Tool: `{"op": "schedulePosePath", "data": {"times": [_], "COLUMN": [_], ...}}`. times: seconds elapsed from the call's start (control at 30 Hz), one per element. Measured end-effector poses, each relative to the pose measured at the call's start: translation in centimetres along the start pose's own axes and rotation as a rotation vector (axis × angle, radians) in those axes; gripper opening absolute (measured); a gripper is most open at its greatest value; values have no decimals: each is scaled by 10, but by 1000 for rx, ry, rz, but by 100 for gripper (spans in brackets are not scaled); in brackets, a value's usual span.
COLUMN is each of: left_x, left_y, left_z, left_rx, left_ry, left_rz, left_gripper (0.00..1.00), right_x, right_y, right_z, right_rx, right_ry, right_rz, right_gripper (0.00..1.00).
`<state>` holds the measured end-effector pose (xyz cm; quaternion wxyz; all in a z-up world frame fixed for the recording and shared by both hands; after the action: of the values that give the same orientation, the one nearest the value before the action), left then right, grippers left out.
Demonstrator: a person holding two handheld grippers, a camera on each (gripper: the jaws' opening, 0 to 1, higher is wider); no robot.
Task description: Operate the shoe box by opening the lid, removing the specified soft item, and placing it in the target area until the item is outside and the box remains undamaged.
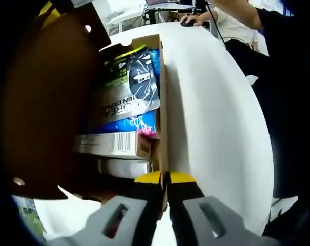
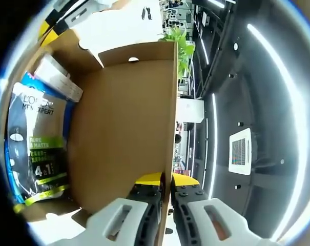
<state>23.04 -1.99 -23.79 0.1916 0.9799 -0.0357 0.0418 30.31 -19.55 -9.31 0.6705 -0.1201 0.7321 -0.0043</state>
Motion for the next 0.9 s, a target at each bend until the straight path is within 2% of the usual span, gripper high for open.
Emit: {"op": "schedulePosePath", "data": {"times": [0.2,0.3,0.33,0.43,0.83,0.9], "left_x": [-2,-3,-2,-2,0,2], "left_y": [2,2,2,4,2,2], "left_z": [1,0,-1,0,0,0], "left_rx": [34,34,55,65,41,32], "left_ry": [33,58,57,65,39,23], "left_rz": [71,154,171,127,109,81], "left_gripper": [4,5,6,6,5,4], "right_x": [-1,-1,-1,-2,-9,-10], "right_y": [-1,-1,-1,-1,-7,-7], "right_z": [2,3,3,4,18,20], "right_rx": [-3,-4,-3,-5,-8,-11], "right_ry": [6,13,13,22,107,124], "right_rz": [-5,3,3,7,36,42], "right_gripper": [3,3,3,3,3,3]}}
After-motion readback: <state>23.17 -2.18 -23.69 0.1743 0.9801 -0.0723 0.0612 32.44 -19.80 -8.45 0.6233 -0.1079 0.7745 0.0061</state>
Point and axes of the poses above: the point that each gripper's makers call its tool centre point, and the gripper's own axes: z roughly forward along the fingers, x roughly to its left, y roughly out of its top, the point moved 7 cm from there along -z, roughly backward along the fingers, and after that the axes turned 5 degrees about -z, right-handed, at the moved point
